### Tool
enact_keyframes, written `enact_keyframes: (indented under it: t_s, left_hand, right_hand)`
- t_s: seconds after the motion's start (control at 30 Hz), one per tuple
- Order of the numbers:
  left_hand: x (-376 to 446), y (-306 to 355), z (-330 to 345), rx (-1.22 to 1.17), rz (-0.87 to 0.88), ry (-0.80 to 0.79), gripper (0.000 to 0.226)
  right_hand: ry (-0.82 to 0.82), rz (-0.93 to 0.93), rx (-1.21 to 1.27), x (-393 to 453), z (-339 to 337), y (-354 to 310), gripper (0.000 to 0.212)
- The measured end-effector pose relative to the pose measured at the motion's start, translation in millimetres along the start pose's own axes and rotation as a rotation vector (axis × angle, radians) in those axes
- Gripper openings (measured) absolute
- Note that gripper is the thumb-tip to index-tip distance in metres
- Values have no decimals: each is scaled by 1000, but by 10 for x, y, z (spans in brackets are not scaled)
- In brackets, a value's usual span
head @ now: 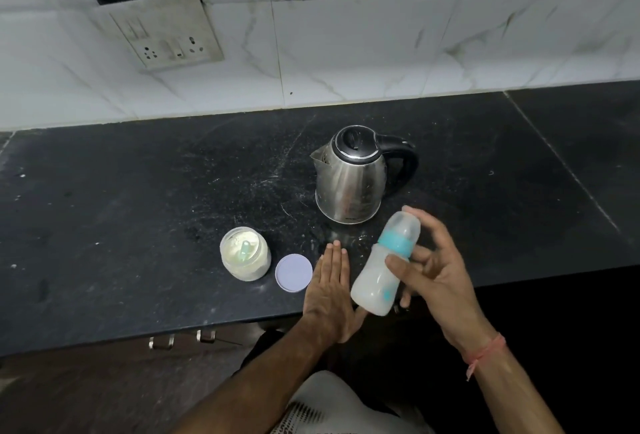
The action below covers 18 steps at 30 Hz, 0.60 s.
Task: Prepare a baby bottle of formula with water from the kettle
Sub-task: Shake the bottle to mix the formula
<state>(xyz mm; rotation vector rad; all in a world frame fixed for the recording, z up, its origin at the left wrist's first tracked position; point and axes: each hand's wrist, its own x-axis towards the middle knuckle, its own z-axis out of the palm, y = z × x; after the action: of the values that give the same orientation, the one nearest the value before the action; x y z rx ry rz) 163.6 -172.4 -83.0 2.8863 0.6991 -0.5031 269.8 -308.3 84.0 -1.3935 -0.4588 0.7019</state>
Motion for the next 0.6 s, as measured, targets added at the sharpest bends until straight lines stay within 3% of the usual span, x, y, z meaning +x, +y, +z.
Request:
enact_keyframes:
  t_s: [0.13, 0.23, 0.6]
  left_hand:
    - [-15, 14, -44, -17, -18, -6, 118]
    - [-33, 23, -55, 11, -11, -19, 117]
    - [-9, 48, -84, 6, -39, -42, 119]
  right_hand:
    - [143, -8, 101, -6, -25, 59, 56]
    - [35, 7, 33, -42, 5, 63, 64]
    - [115, 10, 52, -41, -52, 38, 59]
